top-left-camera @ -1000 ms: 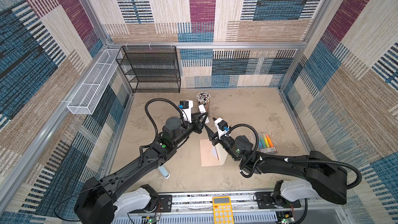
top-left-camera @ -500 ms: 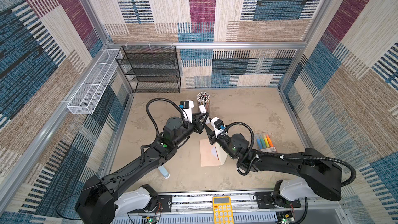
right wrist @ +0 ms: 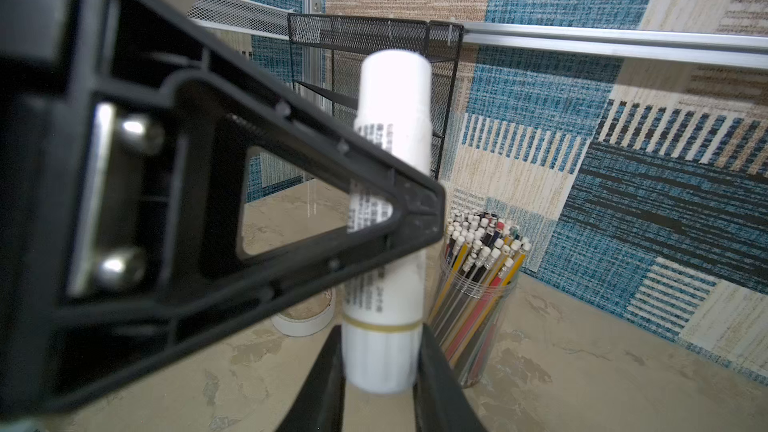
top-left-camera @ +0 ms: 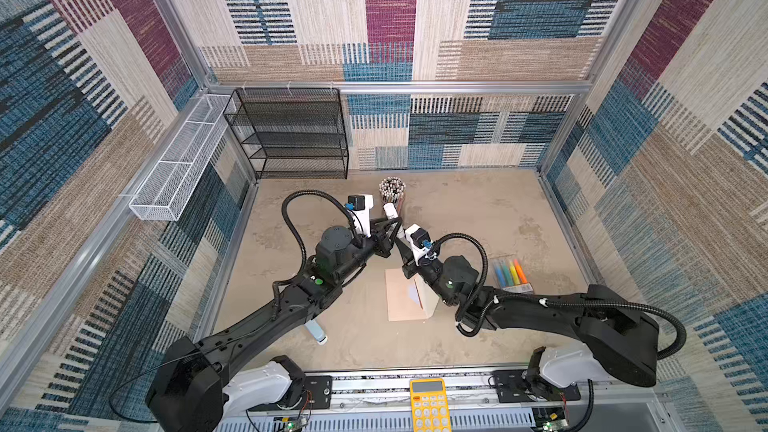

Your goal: Place the letter into the envelope and seal it

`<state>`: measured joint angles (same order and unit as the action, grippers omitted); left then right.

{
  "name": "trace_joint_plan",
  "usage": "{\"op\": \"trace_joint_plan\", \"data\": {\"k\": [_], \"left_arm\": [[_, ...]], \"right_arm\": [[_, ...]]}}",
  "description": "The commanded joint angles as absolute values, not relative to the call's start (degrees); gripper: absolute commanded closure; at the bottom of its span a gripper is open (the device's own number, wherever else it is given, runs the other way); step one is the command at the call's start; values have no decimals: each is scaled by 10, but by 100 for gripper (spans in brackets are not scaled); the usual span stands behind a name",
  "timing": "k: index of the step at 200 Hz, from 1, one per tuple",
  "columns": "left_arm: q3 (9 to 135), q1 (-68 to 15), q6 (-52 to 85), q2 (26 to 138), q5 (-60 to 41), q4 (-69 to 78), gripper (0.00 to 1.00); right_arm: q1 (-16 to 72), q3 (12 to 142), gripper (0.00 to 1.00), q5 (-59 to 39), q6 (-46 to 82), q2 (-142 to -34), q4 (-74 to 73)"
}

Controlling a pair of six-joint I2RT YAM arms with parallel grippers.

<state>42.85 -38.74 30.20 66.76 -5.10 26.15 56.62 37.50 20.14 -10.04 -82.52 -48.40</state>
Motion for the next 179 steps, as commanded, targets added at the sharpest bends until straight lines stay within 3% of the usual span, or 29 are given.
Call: {"op": "trace_joint_plan", "data": {"k": [1, 71, 128, 179], "left_arm": [[427, -388, 309, 668, -68, 271, 100], [440, -386, 277, 653, -148, 208, 100], [427, -326, 296, 632, -424, 217, 100], [421, -315, 319, 632, -567, 242, 100]], "right_arm": [[568, 382, 77, 189, -95, -818, -492], [565, 388, 80, 94, -69, -763, -429], [538, 398, 82, -147, -12, -681, -335], [504, 391, 82, -292, 13, -642, -289]]}}
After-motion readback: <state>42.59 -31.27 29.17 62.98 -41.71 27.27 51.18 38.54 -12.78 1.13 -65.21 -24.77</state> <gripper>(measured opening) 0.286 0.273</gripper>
